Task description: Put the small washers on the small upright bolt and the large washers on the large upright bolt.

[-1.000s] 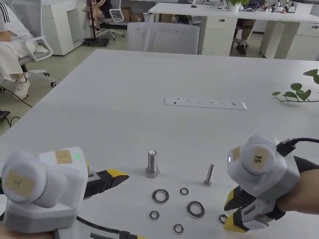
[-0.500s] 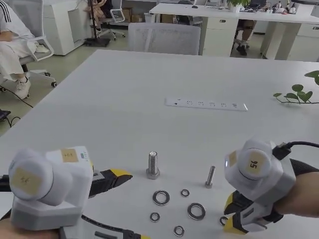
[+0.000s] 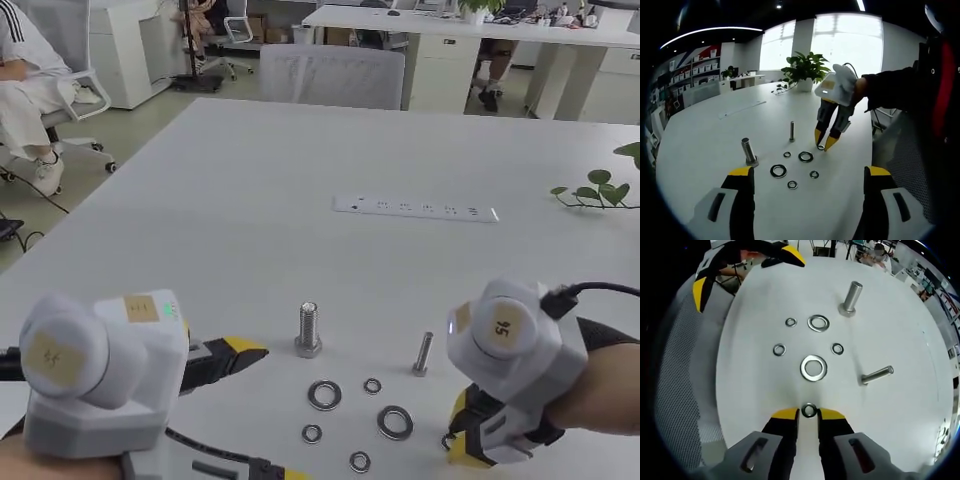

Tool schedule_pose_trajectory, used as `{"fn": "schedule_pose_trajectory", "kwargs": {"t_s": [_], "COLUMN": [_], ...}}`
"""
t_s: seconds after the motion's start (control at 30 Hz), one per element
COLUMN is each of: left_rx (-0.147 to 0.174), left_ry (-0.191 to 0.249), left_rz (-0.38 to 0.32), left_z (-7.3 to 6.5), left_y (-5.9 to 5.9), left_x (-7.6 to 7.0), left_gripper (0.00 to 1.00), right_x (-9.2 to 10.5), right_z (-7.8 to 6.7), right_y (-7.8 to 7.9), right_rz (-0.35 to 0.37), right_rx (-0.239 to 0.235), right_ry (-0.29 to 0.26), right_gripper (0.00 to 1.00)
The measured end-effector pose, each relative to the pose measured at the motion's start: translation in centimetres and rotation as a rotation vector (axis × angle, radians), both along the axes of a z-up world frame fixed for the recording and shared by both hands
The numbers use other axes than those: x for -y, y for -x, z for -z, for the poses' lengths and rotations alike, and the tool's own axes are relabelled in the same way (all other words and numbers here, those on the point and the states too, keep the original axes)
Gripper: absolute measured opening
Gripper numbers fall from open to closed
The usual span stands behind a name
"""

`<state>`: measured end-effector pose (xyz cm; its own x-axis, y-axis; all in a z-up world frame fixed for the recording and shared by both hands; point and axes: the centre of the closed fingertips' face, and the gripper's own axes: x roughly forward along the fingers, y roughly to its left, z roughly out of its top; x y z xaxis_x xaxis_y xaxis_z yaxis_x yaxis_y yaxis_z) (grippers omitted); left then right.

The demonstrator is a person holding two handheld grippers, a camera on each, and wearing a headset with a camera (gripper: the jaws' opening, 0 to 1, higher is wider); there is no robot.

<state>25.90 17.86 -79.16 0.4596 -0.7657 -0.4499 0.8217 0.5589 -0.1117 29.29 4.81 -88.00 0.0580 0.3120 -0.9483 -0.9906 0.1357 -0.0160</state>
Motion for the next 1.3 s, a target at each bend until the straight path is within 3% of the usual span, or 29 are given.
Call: {"fn": "schedule_pose_trajectory", "kwargs": {"t_s": [0.8,1.3], "left_rx": [0.006,0.007], "left_ry": [0.003,0.003], "left_rz": [-0.008,-0.005], "left_z": [-0.1,-0.1], "left_y": [-0.1,-0.2], "left_x": [-0.1,-0.1], "left_gripper": [0.9,0.9], "right_x": [0.1,1.0], "right_z": [0.0,-2.3], "right_y": [0.0,-1.3], "right_rz": [-0.013,0.01], "right_rx": [-0.012,0.031], "right_ry": [0.021,0.014], "right_gripper": [0.14,0.14]}}
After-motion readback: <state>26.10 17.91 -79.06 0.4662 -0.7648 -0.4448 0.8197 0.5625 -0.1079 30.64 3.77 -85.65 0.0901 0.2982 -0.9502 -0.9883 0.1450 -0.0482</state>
